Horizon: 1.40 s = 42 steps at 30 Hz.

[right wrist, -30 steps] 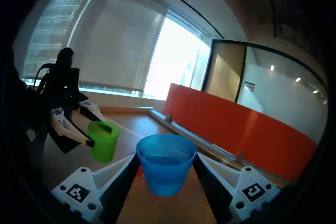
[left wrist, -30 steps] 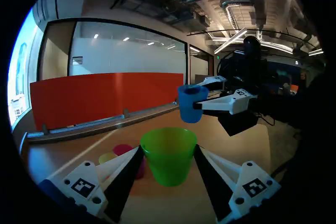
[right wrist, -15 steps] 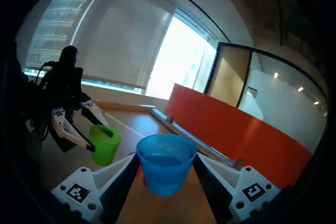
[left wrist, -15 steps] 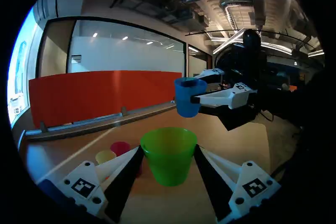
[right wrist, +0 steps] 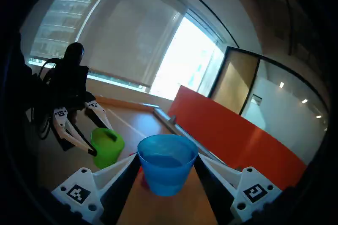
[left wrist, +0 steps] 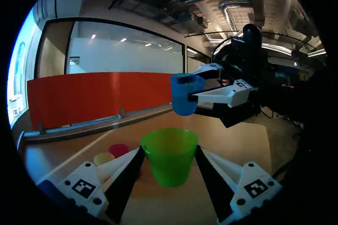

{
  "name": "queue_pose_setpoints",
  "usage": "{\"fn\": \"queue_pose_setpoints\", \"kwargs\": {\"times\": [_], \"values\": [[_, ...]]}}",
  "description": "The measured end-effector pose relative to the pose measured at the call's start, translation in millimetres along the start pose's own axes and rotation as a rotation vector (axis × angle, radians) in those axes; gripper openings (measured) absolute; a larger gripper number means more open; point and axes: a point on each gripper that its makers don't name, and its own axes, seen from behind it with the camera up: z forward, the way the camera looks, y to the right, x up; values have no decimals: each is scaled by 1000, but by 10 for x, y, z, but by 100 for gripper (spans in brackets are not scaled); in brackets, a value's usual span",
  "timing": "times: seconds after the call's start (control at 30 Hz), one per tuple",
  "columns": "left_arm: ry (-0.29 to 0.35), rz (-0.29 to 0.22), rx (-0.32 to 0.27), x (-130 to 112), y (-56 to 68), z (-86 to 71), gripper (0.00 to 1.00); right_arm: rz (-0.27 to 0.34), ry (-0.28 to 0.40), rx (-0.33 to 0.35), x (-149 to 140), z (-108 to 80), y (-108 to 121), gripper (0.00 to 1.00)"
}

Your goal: Pour water

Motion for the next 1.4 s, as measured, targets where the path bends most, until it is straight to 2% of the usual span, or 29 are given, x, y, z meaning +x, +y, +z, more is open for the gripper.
{"fn": "queue_pose_setpoints", "kwargs": {"times": [0.5,1.4], "values": [[5,-8,-1,-13,-77,24,85,-75,-12,20,105,119,-36,90],[11,5,-20,18,-36,31,85,-228,-14,38,337,304,-74,90]]}}
